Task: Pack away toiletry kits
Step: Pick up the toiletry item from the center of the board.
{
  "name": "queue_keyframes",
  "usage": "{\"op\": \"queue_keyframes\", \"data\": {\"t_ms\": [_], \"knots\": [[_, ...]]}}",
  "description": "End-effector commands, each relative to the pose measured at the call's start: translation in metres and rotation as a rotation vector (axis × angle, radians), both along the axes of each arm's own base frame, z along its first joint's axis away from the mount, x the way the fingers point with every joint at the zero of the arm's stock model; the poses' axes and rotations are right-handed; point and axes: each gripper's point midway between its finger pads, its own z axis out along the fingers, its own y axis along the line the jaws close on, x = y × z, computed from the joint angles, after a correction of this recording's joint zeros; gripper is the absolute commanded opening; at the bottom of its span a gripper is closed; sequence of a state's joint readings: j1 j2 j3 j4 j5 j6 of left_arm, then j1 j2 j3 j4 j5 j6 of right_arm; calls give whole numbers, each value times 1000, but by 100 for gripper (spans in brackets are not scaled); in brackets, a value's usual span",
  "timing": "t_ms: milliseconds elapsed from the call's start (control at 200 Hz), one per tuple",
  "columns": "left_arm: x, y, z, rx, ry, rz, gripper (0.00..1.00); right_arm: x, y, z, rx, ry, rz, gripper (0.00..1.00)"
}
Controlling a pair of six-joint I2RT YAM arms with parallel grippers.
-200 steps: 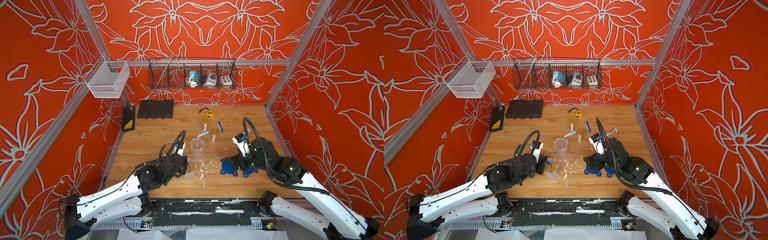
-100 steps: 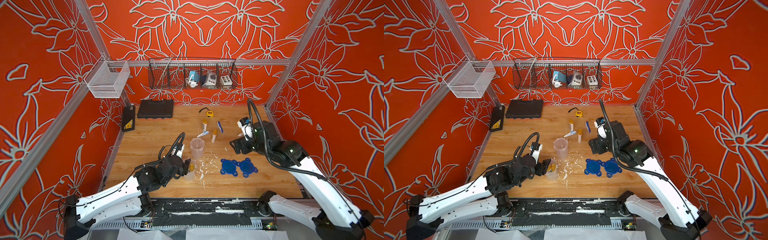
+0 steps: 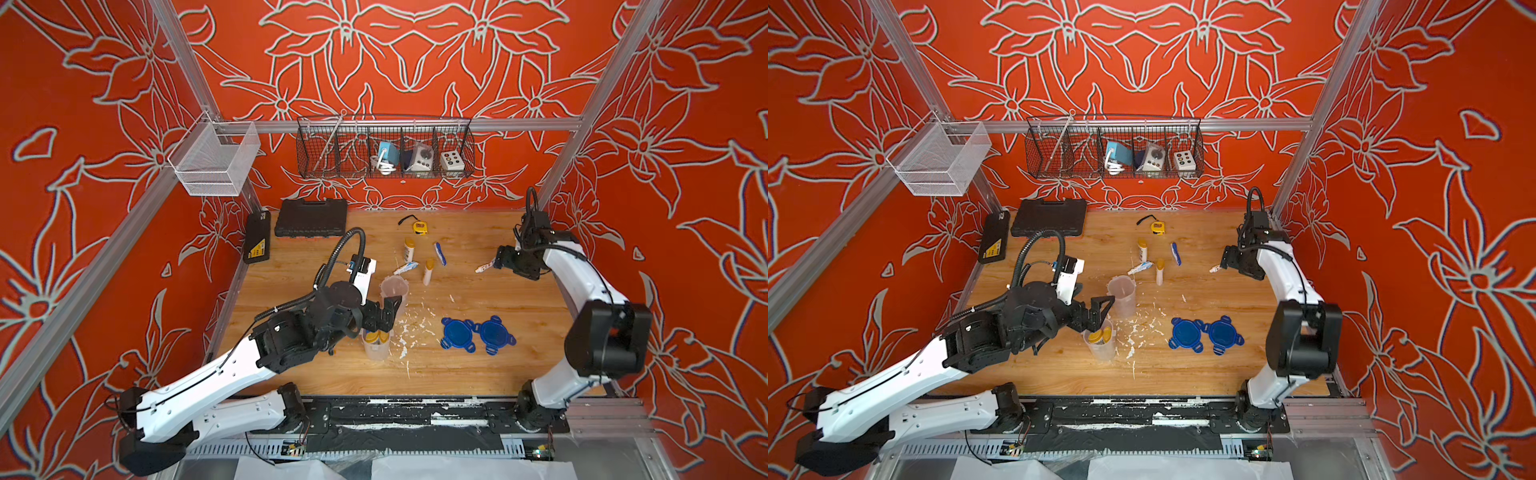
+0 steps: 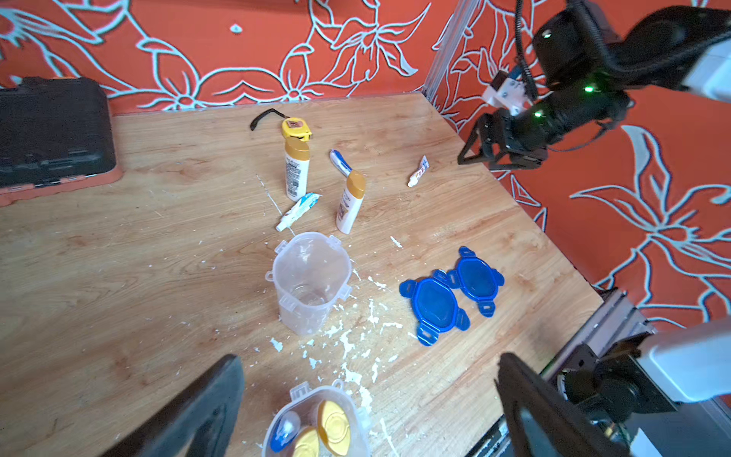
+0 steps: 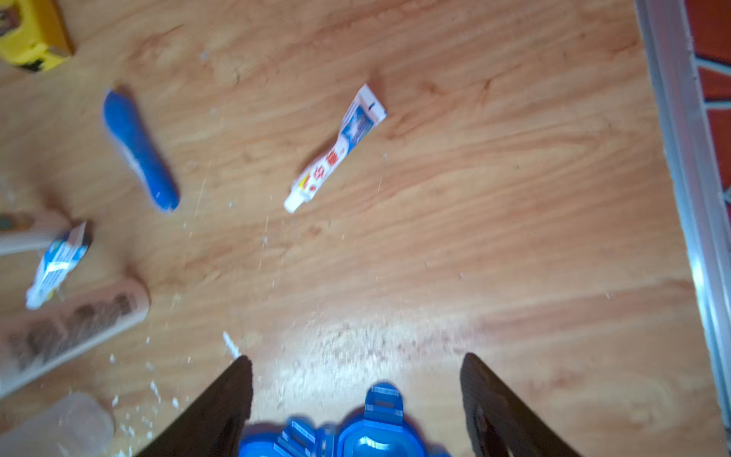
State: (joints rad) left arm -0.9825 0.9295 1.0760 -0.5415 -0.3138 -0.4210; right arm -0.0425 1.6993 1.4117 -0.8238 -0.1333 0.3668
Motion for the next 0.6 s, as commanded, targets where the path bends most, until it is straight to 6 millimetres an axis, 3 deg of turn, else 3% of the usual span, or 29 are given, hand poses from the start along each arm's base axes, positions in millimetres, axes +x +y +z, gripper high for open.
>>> {"op": "queue_keyframes", "data": {"t_ms": [0, 210, 596], "knots": [[-7, -9, 11, -42, 10, -53, 98, 29, 4, -7, 67, -7, -32, 82], [-5, -11, 16, -6, -21, -77, 98, 60, 2, -38, 85, 32, -66, 80], [5, -17, 17, -18, -19, -75, 98, 77, -7, -75, 55, 90, -116, 76]]}}
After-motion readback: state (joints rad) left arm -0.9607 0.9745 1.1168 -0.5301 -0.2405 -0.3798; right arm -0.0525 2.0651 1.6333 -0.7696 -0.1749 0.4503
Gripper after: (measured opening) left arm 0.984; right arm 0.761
